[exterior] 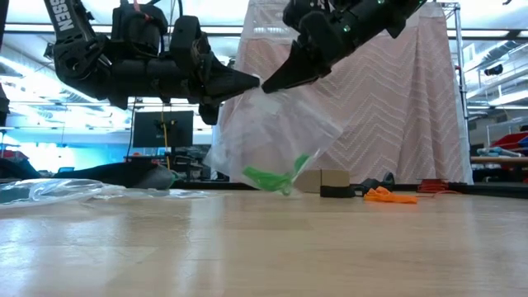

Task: Sort rubber bands
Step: Close the transparent zip bag

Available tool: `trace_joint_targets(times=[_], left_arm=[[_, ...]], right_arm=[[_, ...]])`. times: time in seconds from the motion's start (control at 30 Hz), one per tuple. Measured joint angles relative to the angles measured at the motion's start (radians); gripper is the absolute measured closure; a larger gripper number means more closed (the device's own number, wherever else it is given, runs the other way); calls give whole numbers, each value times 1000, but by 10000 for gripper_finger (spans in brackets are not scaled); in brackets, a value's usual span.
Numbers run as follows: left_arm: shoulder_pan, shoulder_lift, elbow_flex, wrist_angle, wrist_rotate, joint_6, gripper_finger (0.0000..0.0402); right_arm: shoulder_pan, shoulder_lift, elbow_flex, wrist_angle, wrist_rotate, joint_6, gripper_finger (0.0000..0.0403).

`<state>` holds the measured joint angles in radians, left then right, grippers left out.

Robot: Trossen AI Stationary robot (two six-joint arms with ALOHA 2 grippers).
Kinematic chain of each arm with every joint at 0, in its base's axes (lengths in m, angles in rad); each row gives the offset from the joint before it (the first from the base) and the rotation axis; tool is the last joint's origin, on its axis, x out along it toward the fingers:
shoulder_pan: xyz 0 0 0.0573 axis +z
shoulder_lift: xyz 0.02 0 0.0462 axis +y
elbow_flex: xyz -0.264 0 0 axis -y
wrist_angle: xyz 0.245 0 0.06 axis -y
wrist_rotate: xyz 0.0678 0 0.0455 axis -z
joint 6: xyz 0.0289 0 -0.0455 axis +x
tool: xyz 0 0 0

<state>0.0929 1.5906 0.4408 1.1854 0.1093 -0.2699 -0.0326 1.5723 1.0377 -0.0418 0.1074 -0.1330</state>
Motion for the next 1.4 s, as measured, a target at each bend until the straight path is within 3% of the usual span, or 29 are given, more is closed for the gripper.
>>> trace_joint_targets(times=[0.53,0.73,0.87,1.0,1.2,1.4], left_arm=[[45,-6,-2,-1,5,4,401],[52,-8,-2,-7,23,4,401],[51,-14,-2,-27,45,6,401],[51,-13,-2,-46,65,6,401],[51,-12,-2,-56,64,15,401],[52,-11,-2,-60,60,19,401]], right_arm=[[-2,-2,-2,-102,89,89,398],[-4,-4,-6,-92,58,49,400],[-5,-10,-13,-152,53,6,363],[-7,-30,-11,-157,69,0,298],[-7,-28,-8,-97,9,-30,212],[-10,-27,-8,-49,-25,-27,200]])
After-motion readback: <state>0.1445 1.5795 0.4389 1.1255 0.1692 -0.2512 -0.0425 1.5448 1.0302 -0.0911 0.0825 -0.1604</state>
